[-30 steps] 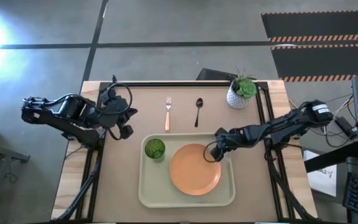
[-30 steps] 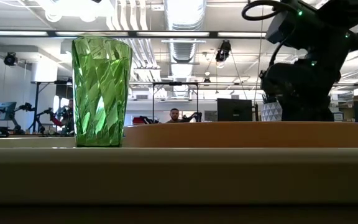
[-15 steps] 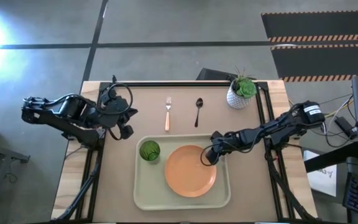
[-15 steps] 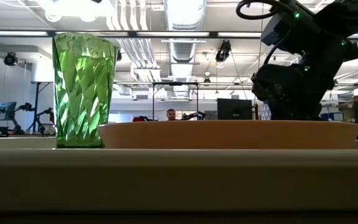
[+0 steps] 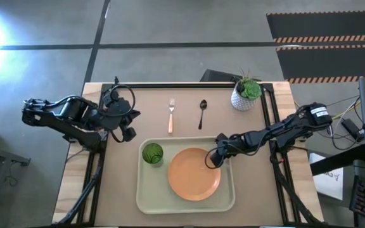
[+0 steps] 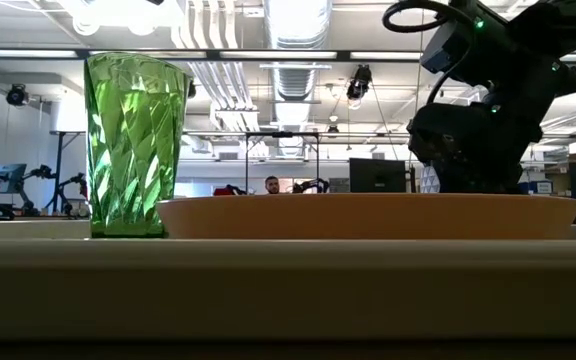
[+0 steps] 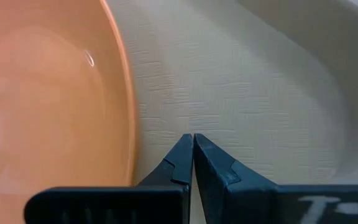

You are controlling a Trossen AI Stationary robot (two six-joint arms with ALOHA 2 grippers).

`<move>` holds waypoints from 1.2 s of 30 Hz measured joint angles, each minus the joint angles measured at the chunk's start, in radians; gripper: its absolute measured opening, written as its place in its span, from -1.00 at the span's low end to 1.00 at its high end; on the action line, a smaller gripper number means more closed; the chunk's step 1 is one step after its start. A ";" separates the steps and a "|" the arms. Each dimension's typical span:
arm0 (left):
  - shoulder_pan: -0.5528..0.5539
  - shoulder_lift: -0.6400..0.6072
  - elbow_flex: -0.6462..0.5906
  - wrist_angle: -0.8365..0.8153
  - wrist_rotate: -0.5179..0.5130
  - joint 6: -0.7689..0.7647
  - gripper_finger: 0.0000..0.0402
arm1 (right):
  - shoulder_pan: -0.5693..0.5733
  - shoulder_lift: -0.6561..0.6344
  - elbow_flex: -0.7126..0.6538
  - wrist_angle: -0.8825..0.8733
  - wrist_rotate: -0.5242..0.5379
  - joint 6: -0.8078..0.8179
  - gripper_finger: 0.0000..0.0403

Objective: Pick and place plate/cup/fork/spoon on tray
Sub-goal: Adjust the orange plate

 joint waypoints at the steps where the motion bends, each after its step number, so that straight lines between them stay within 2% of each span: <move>1: 0.000 0.001 0.000 0.000 0.000 0.000 -1.00 | 0.000 -0.002 0.000 0.004 -0.002 0.000 -0.96; 20: 0.000 0.000 0.000 -0.001 0.000 0.004 -1.00 | 0.007 -0.004 0.092 0.039 0.040 -0.065 -0.96; 29: 0.000 0.002 0.000 -0.001 0.000 0.005 -1.00 | 0.006 -0.002 0.092 -0.100 0.057 -0.092 -0.96; 36: 0.000 0.002 0.000 -0.001 0.000 0.004 -1.00 | 0.017 -0.002 0.092 -0.069 0.059 -0.063 -0.96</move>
